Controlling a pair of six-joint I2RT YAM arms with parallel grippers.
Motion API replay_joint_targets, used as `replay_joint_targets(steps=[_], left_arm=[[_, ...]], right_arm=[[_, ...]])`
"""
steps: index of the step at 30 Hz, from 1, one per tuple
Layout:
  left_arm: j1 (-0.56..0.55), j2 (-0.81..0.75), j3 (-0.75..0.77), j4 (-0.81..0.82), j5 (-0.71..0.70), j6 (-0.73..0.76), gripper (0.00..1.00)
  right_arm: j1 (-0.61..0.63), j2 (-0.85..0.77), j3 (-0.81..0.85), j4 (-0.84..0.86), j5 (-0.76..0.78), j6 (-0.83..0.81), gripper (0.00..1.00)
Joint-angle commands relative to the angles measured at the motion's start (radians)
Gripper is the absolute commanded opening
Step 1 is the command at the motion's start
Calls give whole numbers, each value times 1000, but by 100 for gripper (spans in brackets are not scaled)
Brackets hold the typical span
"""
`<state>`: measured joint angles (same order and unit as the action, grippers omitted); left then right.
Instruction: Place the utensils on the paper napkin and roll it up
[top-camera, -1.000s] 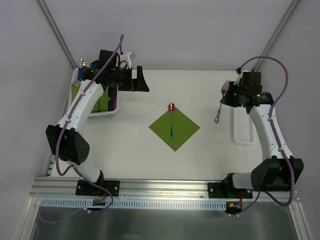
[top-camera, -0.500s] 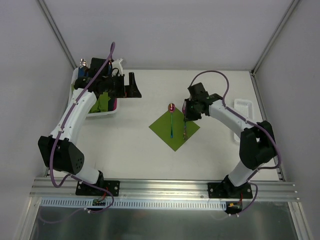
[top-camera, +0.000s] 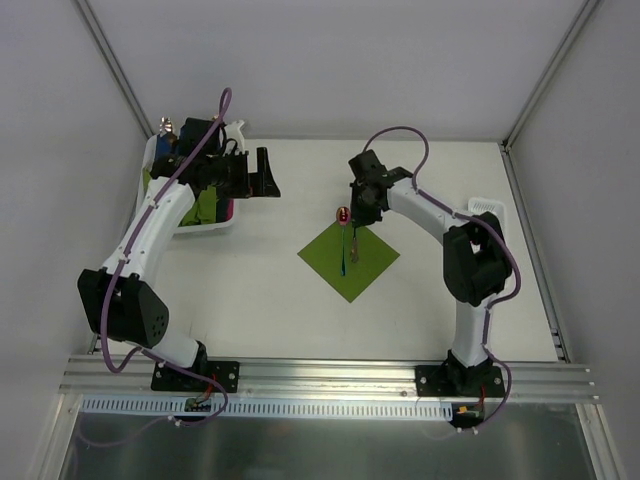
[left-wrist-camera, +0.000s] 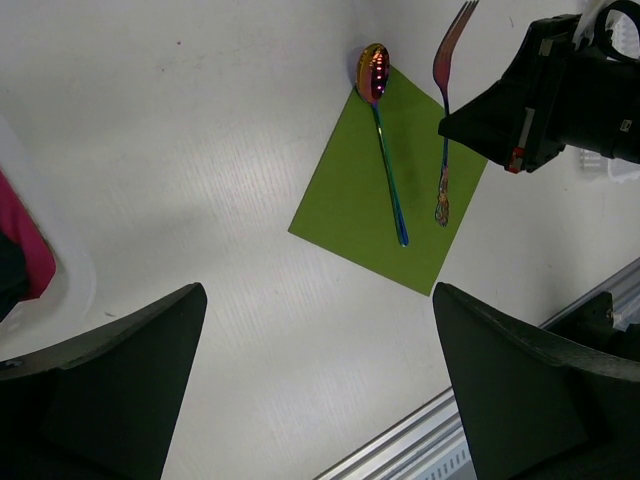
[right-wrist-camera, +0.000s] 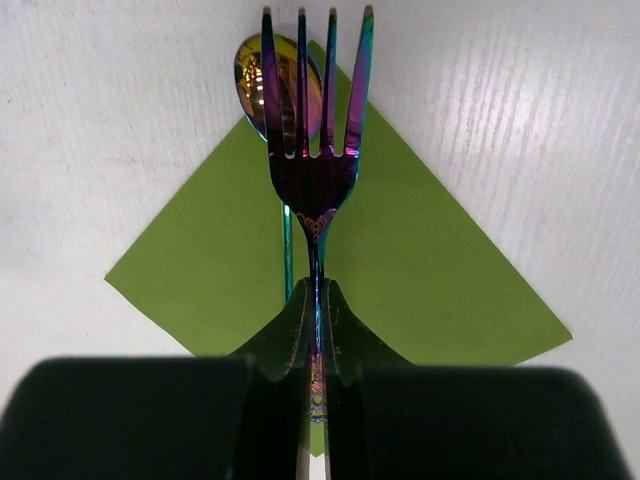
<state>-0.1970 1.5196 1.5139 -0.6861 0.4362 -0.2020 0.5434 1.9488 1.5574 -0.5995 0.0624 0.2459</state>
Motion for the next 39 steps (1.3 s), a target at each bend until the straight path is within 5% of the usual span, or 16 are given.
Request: replay_joint_targets(steps=[1,39], left_arm=[[-5,13,-8,13,-1,-23,99],[11,71,-12,13,88,-27,99]], right_arm=[[7,35,72,-57,2,12,0],[24,162,121,-75,-50,29,0]])
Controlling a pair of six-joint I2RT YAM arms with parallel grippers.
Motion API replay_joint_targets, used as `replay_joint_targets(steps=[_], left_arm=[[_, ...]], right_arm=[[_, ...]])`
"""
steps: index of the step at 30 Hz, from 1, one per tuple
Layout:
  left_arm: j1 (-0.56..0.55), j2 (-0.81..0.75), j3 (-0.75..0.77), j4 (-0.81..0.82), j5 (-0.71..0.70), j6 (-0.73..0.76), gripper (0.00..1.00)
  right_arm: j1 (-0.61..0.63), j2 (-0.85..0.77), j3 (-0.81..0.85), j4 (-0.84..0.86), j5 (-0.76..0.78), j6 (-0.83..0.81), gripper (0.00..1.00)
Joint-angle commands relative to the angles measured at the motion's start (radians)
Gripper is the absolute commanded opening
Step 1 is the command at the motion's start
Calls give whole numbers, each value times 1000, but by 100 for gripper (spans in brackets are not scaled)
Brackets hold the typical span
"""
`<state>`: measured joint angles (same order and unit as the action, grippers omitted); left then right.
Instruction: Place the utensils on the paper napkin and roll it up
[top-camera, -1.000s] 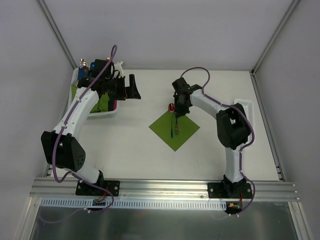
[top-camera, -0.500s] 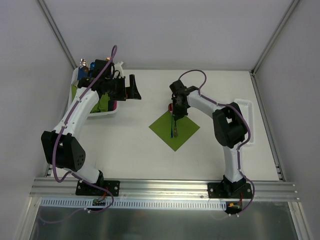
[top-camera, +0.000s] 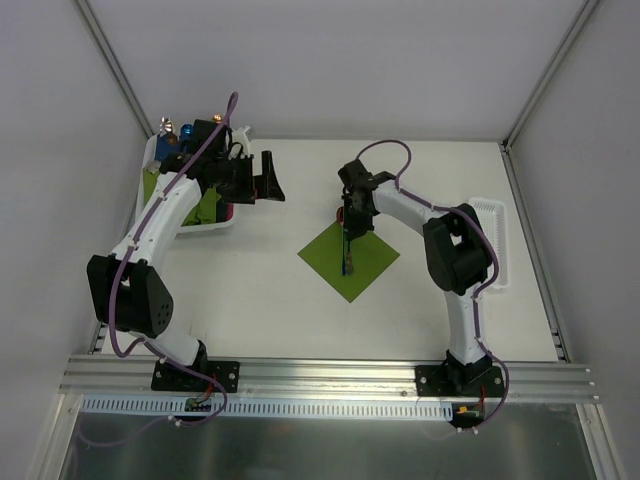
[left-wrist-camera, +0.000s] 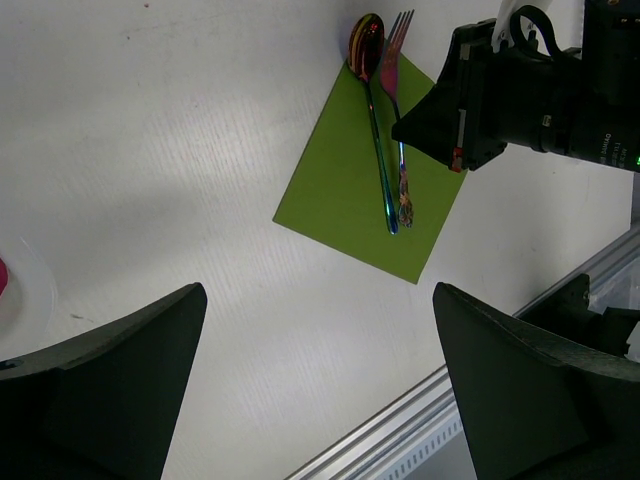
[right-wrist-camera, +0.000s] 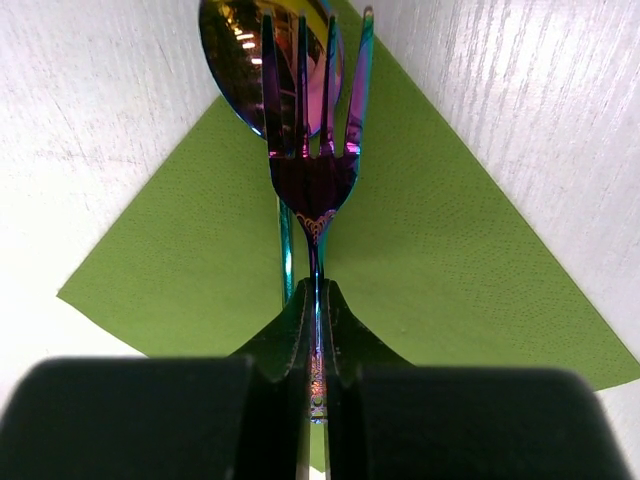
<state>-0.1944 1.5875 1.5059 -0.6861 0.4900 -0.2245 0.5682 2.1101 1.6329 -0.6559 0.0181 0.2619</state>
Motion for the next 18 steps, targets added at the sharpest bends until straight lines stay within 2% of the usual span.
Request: replay_joint_targets(steps=[1,9,14,18], left_arm=[[9,6,-4,13,39,-3,99],[9,2,-6,13,48,5,99],[9,5,-7,13,48,10,99],[9,8,-7,11,55,8,99]], right_arm=[[-1,1,47,-19,-7,13,0],[-11,31,76,-28,-55,7,1],[-13,44,96,-44,-60,2,7],[-19,45,93,-45,-63,5,8]])
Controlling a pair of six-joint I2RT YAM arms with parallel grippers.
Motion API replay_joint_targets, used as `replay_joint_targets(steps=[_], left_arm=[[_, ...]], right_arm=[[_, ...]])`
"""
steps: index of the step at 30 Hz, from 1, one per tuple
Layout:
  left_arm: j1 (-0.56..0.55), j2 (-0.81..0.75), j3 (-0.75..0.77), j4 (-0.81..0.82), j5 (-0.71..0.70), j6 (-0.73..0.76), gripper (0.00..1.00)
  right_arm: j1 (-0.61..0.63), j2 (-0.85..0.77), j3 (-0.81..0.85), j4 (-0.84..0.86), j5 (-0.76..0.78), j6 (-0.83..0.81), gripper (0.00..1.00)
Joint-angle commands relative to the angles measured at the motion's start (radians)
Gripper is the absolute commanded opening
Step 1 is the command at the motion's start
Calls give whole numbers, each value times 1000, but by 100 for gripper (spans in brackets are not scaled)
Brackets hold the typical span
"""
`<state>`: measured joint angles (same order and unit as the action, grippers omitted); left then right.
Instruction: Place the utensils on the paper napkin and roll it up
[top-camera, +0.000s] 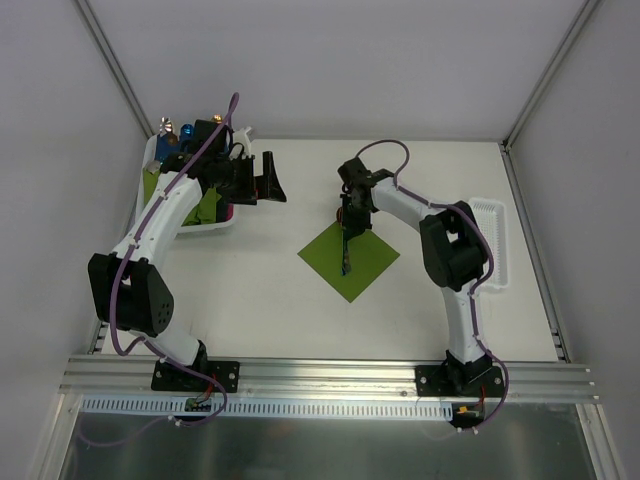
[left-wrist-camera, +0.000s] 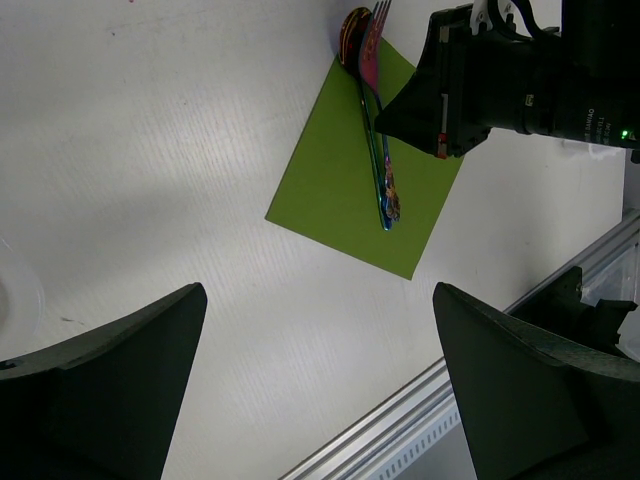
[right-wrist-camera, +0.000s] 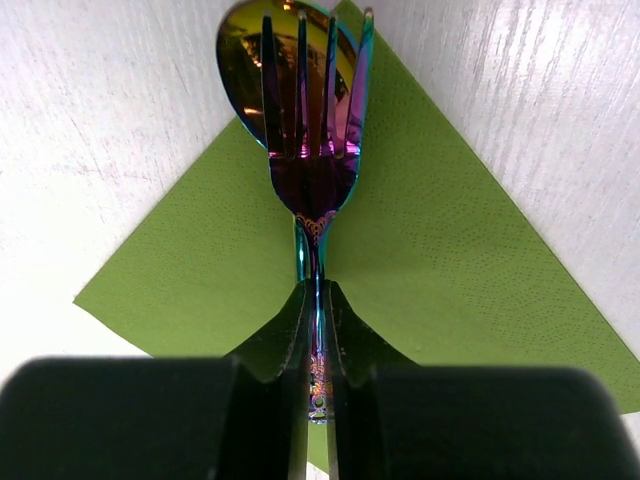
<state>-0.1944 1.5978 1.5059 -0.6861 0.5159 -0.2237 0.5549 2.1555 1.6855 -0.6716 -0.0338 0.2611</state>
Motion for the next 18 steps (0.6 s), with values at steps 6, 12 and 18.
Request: replay_joint_targets(steps=[6,12,18], left_arm=[[9,-7,-9,13,27,9,99],[9,-16,-7,11,42,24,99],[9,-58,7,13,56,79,99]], right_arm=[[-10,1,33,-34,-11,13,14],[-10,-6,34,-31,-9,17,24],[-12,-60,45,-33,-28,30,24]])
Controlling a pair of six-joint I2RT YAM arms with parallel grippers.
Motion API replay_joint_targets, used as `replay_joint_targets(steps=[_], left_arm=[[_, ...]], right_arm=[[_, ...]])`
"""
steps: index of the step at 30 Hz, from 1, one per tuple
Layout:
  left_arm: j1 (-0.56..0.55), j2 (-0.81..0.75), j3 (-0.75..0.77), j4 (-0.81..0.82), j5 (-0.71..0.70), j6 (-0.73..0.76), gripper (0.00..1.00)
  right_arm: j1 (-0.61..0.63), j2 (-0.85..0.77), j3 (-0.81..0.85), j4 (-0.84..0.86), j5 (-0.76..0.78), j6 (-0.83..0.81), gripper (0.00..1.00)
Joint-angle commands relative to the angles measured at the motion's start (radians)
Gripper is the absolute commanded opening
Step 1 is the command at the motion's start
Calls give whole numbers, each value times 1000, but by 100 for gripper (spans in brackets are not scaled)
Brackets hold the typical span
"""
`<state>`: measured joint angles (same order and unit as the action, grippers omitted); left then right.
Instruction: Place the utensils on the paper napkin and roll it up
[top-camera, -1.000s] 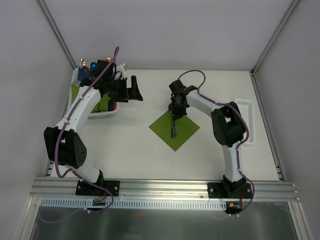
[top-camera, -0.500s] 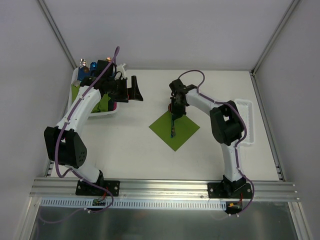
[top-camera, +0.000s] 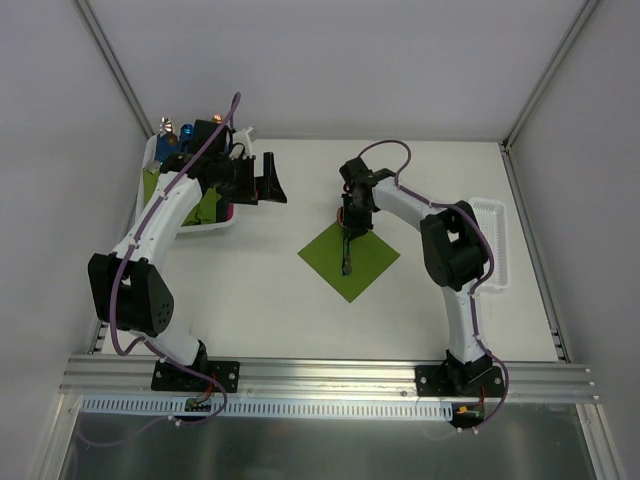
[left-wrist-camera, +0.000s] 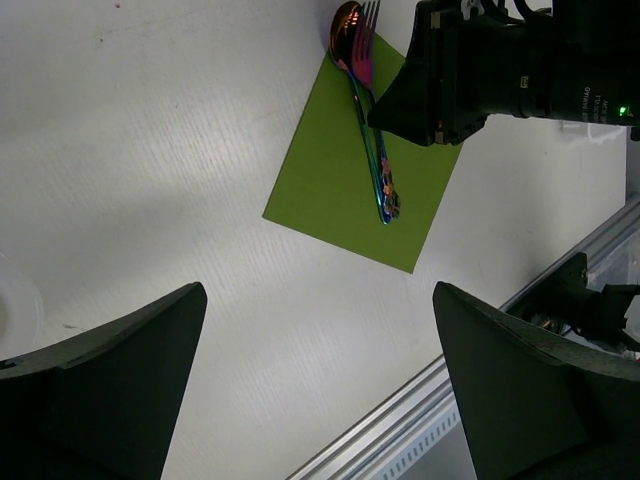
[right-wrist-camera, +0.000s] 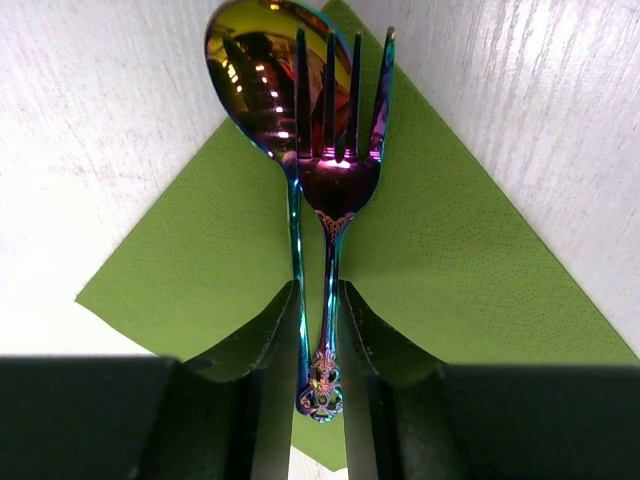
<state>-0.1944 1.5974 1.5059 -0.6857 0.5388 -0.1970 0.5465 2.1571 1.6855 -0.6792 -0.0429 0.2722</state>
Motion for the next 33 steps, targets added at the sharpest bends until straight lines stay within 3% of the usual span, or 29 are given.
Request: replay_joint_targets(steps=[1,5,9,11,14,16,19,23,27,33], left_arm=[[9,-66,11,11,36,80,99],[9,-135,-21,12,116,185,99],[-39,-270,-143,17,234,353,96],[-104,-312,-217,18,198,466,88],[-333,-346,-272,49,95,568,80],[-518,-298,-283,69,-22,600,68],[-695,-176,-280,103,-128,643,50],[-818,-22,-271,198,-177,637,36],[-885,128,-250,271,-174,668,30],[-890,255,-222,310,-177,694,20]], right_arm=[[-3,-94,48,-25,-29,21,24],[-14,-214,57,-25,-40,22,26],[-69,-360,25,-23,-57,7,36],[-129,-422,-23,-22,-83,-8,38],[-207,-558,-134,-19,-104,-47,44],[-271,-674,-216,-7,-124,-65,52],[-365,-831,-378,-5,-161,-79,65],[-436,-988,-539,-6,-173,-83,78],[-474,-1071,-622,-25,-189,-90,84],[-490,-1172,-687,-51,-196,-87,85]])
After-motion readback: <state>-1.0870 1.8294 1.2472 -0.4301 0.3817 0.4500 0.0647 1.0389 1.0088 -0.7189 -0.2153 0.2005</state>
